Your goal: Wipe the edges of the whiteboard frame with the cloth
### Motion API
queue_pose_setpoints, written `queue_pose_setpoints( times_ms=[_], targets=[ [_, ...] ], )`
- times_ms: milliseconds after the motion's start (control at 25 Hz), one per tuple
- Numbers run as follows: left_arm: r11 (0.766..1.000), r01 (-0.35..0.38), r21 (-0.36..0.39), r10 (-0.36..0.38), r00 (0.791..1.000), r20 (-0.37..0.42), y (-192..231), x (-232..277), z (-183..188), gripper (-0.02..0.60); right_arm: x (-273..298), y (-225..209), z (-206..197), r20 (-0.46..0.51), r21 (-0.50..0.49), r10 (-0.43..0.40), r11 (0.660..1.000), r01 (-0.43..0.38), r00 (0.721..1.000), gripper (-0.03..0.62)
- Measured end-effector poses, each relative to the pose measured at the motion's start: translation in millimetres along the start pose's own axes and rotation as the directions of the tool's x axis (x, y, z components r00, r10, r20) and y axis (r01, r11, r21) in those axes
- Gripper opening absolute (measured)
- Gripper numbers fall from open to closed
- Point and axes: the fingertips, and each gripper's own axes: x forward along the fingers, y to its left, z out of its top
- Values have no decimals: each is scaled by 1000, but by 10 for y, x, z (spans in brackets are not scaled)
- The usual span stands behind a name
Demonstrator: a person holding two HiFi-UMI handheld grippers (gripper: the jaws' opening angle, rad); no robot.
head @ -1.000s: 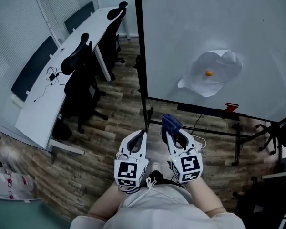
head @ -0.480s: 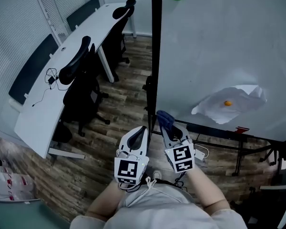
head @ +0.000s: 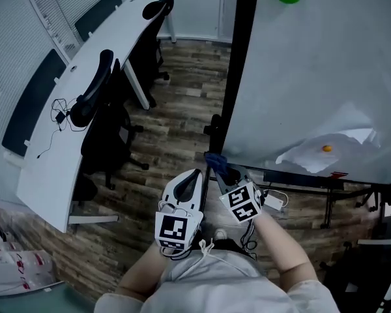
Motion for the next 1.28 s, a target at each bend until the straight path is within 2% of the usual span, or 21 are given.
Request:
queue_pose_setpoints(
  times_ms=[360,480,680,1080,1280],
  targets=[
    [998,36,-44,-38,998,-46,132,89,-264,18,313,-60,-79,-51,-42,-38,998,36,998,74],
    [998,35,-52,-38,998,-59,156,100,-321,18,287,-144,-36,-43,-41,-60,997,58,997,74],
    [992,58,-115,-65,996,-57,134,113,-346,18,161,-281,134,-7,-38,-107,994,107,994,74],
    [994,58,-88,-61,998,-29,130,110,-179,18,-195,-393,664,60,-78,-146,986,150,987,74],
    [997,55,-45,-54,998,33,130,131,119,18,-437,-472,1052,103,-114,-161,978,172,982,74]
  ],
)
